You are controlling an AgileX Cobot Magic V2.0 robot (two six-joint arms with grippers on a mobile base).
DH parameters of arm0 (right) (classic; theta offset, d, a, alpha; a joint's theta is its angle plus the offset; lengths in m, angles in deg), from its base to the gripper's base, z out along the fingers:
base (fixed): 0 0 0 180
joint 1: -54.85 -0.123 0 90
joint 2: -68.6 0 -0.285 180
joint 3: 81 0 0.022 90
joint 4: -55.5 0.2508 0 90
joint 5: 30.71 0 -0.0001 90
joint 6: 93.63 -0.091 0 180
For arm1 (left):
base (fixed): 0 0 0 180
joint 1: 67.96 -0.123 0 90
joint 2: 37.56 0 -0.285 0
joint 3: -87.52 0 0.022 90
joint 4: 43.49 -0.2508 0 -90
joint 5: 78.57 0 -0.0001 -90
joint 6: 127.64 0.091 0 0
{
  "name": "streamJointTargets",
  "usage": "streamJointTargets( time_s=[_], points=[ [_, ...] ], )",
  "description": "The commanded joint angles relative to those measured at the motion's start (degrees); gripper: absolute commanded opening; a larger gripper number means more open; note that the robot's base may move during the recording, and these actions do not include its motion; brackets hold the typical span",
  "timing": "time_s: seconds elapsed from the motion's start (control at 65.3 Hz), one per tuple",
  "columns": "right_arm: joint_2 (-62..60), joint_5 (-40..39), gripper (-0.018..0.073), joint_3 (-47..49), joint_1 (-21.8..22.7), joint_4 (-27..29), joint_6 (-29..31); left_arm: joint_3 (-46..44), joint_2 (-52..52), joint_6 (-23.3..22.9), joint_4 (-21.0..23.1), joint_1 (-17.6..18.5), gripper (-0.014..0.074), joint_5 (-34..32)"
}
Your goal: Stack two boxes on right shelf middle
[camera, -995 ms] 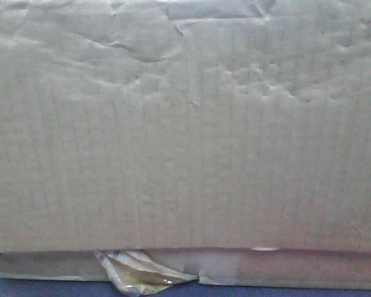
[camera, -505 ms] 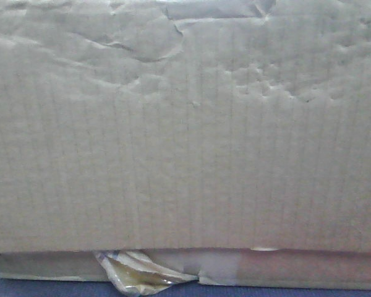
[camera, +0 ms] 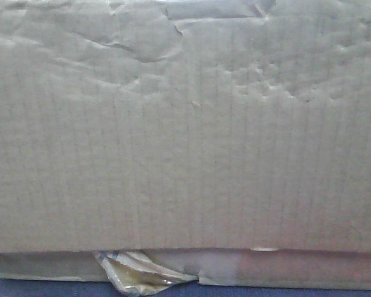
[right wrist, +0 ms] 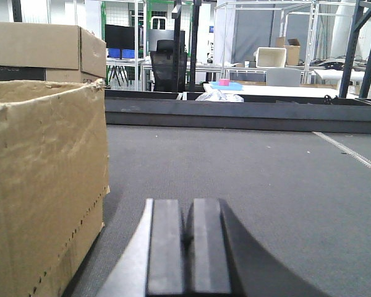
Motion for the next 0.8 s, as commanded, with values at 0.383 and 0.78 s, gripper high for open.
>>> streamJointTargets(
  time_s=[0.383,0.78],
  points=[
    [-0.16,-2.89,-0.0162,0.02,0.24,-0.15,0.07,0.12,-0.6,0.17,0.19,-0.23,0.0309,-0.2],
    [14.23,30.57,-0.0162,31.08,0.09,0.16,-0.72,0.12,-0.6,0.29,0.2,-0.32,0.0309,-0.2]
  ],
)
